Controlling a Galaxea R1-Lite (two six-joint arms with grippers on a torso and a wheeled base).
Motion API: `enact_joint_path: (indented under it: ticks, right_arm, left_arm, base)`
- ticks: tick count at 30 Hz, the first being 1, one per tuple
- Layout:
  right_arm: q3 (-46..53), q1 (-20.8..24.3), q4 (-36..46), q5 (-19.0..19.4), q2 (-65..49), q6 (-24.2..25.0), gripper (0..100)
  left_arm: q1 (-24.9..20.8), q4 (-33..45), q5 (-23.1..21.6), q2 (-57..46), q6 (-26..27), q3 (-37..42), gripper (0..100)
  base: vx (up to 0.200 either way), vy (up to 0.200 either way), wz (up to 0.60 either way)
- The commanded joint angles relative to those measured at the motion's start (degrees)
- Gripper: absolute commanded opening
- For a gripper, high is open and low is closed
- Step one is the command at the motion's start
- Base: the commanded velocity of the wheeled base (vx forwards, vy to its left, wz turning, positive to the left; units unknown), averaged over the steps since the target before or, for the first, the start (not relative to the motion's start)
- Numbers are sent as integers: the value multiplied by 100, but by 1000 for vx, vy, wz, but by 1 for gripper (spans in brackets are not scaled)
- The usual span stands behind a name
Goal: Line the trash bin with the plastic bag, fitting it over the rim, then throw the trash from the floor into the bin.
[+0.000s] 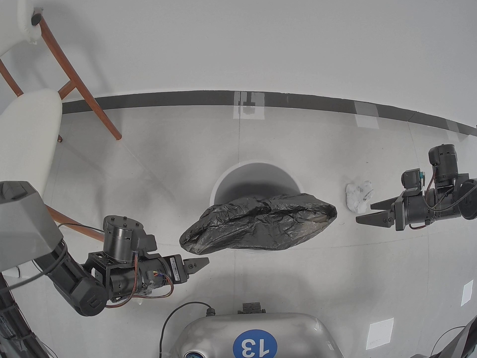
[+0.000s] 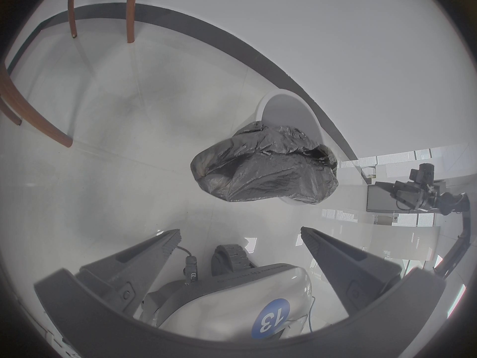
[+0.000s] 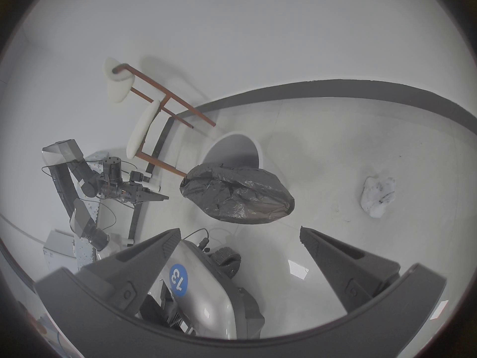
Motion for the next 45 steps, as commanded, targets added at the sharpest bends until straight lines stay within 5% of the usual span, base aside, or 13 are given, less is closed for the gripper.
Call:
enact_joint_path:
  ticks: [1, 19, 39, 45]
  right_arm:
    - [513, -217, -549, 270, 371, 176, 100]
    - [460, -182, -364, 279, 186, 335, 100]
    - [364, -15, 392, 279, -315, 414, 100]
    - [364, 55, 409, 279, -359, 414, 100]
  left_arm:
    - [20, -224, -16, 47, 4, 62, 100]
    - [73, -541, 54, 320, 39, 62, 100]
    - [12, -813, 748, 56, 962, 774, 100]
    - [-76, -866, 1364, 3, 1252, 923, 100]
  base:
    - [0, 0, 0]
    - [0, 0, 0]
    - [0, 0, 0]
    - [0, 0, 0]
